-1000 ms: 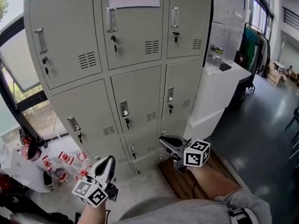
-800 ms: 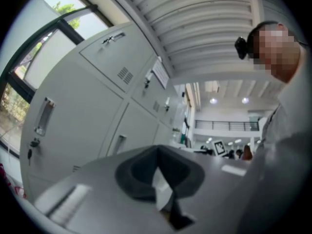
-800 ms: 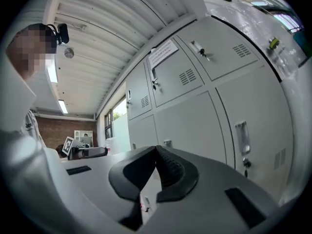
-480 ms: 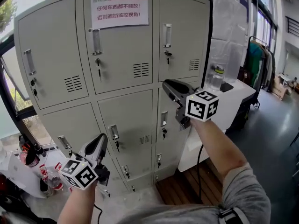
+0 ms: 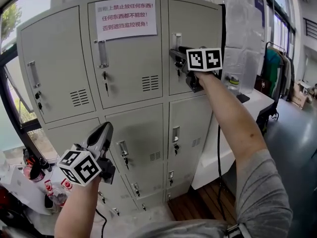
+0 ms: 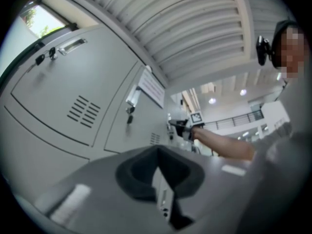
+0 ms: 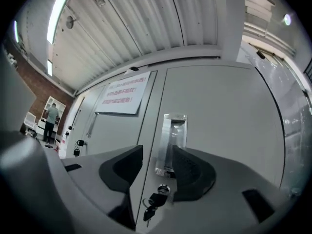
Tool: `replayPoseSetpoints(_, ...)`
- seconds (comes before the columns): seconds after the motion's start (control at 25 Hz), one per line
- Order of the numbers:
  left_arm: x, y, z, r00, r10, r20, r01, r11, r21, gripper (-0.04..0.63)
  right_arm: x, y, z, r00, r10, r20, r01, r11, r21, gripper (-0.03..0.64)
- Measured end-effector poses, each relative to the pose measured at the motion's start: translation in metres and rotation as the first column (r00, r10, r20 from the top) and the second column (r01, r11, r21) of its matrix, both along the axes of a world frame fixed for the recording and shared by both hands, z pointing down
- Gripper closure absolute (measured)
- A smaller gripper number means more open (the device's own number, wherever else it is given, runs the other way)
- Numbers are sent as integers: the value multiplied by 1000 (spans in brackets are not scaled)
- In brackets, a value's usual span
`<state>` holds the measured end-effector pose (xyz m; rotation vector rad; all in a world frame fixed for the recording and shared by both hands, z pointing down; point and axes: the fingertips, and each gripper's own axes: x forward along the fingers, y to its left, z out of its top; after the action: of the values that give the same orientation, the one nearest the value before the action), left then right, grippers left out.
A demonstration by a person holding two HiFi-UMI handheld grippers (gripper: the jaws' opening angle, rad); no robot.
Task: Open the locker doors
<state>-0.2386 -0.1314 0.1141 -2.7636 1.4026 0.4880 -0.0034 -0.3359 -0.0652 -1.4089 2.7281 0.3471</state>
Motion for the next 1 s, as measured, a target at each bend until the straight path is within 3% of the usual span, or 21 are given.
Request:
replayPoseSetpoints(0.32,-11,12,1,1000,-2,0,2,1000,-1,591,-10,-18,-1,998,-49,38,51,996,-72,442)
replayPoseSetpoints(0.6,-5,17,3,1000,12,8,-12,1000,-3,591,-5,16,3,985,-162,53,165,984,-64,437)
replayPoseSetpoints(0.8,22,16,5,997,71,20,-71,997,-5,591,38,79,5,973,-226,40,226,974,-3,438)
replayPoseSetpoints(1.0,60,10,6,989,145,29,-145,989,-3,592,123,130,8,994,-95,-53,99,991,87,437)
